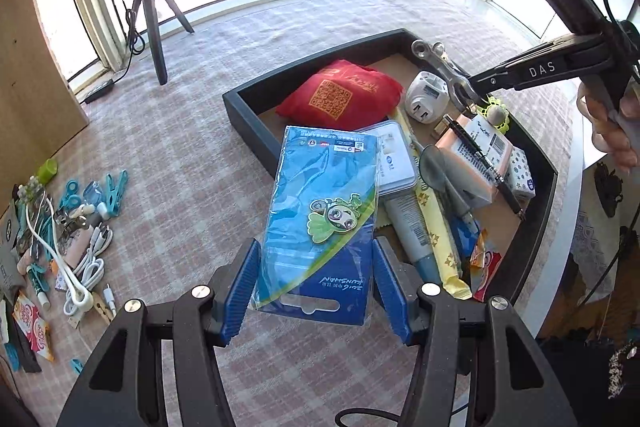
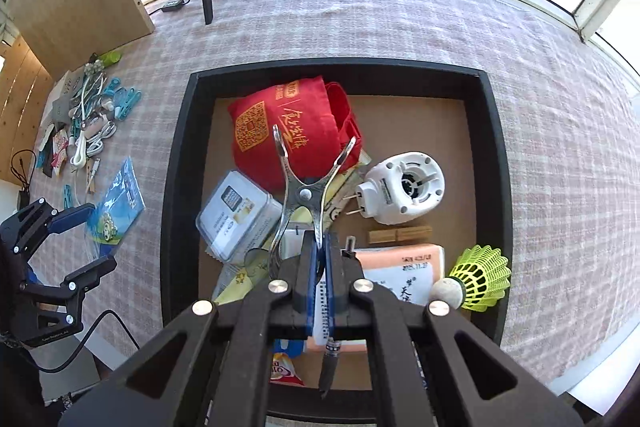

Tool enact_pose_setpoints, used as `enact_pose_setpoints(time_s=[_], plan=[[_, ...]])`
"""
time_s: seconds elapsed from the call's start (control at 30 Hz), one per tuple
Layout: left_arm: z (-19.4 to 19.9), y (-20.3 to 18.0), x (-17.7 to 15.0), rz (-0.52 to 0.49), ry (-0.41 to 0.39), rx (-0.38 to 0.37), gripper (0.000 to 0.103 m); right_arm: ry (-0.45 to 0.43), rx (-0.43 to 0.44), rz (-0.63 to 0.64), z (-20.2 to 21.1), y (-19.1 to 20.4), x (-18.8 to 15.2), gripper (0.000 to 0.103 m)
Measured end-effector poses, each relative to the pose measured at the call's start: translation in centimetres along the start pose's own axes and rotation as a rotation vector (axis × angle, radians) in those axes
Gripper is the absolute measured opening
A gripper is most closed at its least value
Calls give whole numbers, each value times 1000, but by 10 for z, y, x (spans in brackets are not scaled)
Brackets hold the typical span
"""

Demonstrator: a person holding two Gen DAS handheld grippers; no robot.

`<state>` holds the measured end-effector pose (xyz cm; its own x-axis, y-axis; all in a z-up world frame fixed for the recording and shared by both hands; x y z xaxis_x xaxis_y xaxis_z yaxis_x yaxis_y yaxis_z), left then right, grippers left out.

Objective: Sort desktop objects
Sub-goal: 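Carry the blue card pack and metal clip into the tray and open both tools, then move both tools back over the pile toward the teal clothespin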

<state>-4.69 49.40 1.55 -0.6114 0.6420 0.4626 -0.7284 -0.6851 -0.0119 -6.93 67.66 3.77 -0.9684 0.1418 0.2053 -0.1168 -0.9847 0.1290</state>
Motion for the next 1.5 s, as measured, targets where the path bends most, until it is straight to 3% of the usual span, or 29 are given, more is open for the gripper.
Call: enact_pose_setpoints(time_s=[0.2,0.33,0.43,0.57,0.83,1.17,1.33,1.5], plan=[[-24,-40,43,-36,-6,-37,54,1,-42,-78,-3,-58,3,4],[-34,-64,58,-66,0,-51,54,11,-47,-103,-10,-74,2,4],[-42,-77,63,-96,14,-58,56,14,-51,-113,-14,-79,2,4],[-41,-86,66,-120,20,-47,70,8,-47,-115,-13,-78,7,11],[-18,-63,58,-90,-11,-4,70,-33,-32,-88,3,-53,15,15],[17,25,-6,84,-3,87,70,-42,37,-3,5,35,23,20],[36,75,-59,166,23,150,70,-45,62,65,-4,98,26,20],[54,129,-123,276,55,229,70,-40,112,116,-17,165,31,31]])
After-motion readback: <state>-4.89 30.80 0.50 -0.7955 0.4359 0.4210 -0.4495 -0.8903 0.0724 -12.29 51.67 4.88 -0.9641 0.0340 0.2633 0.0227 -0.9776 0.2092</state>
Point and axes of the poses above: each gripper's, at about its wrist camera, not at the fingertips, and z roughly against the way its jaws point, y to its left, x to its top, the point moved 10 cm from there along -z, roughly the way its jaws point, and after that the axes turned 13 degrees about -z, right-handed, at the moved point
